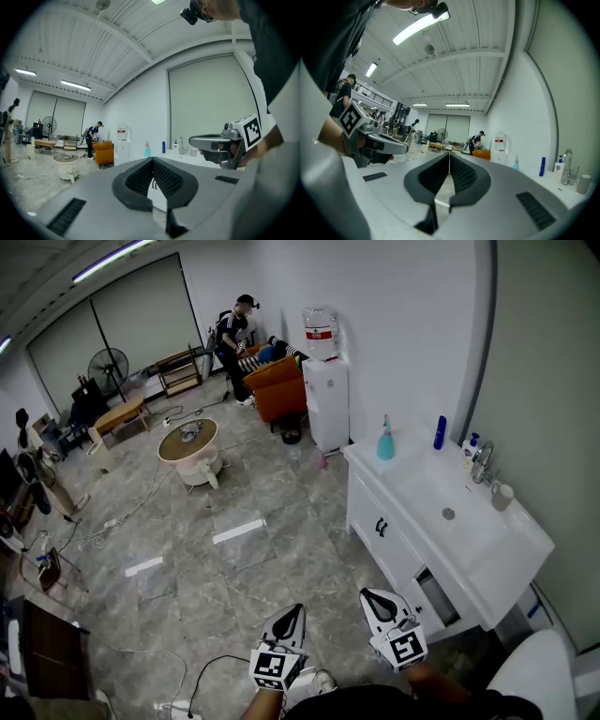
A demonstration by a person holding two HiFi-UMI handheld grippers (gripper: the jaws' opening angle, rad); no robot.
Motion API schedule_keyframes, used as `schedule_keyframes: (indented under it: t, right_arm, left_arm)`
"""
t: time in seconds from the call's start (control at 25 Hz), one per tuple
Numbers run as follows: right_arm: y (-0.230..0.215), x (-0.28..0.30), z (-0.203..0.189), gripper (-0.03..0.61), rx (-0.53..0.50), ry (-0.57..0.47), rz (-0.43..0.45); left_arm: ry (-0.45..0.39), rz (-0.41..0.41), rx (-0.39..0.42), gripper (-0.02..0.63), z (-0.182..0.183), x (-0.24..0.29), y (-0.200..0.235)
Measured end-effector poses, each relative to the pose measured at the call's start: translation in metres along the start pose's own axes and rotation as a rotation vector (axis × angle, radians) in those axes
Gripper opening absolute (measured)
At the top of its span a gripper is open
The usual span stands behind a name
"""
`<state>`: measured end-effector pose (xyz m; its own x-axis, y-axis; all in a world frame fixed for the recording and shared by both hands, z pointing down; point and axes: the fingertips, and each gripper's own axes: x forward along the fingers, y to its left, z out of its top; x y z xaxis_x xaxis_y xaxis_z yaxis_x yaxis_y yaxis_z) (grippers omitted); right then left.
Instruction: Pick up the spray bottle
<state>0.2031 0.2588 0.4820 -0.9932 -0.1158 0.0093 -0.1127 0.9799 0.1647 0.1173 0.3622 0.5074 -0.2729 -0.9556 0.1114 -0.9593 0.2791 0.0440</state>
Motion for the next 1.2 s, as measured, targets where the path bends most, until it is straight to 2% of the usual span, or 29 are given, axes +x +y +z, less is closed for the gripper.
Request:
schedule_keyframes:
  t: [0.32,0.52,0.8,1.0,1.08,1.2]
  right_arm:
    - [0.010,0.016,0.008,-0.003,0.000,-0.036,-0.031]
    - [0.014,0.025,0.007,0.006,0.007,-0.010,-0.064]
    - [-0.003,0.043,0.003,0.277,0.018,-0.043,-0.091]
    - [-0.027,0.071,-0.004,0.513,0.044,-0.067,-0.111]
    - [-0.041,0.083,-0.008,0.575,0.054,-0.068,-0.115]
    - [-0.067,0.102,-0.021,0.592,0.065,-0.042,-0.137]
  left_arm:
    - [-0.011,-0.047,-0.004,-0.004,0.005,-0.004,0.017]
    - [-0.011,-0.061,0.000,-0.003,0.004,-0.007,0.029]
    - [0.000,-0.056,-0.012,-0.003,-0.005,0.008,0.046]
    - [0.020,-0.048,-0.027,-0.003,-0.011,0.036,0.064]
    - [0.036,-0.040,-0.029,-0.003,-0.015,0.053,0.071]
    - [0.045,-0.036,-0.040,-0.003,-0.019,0.083,0.083]
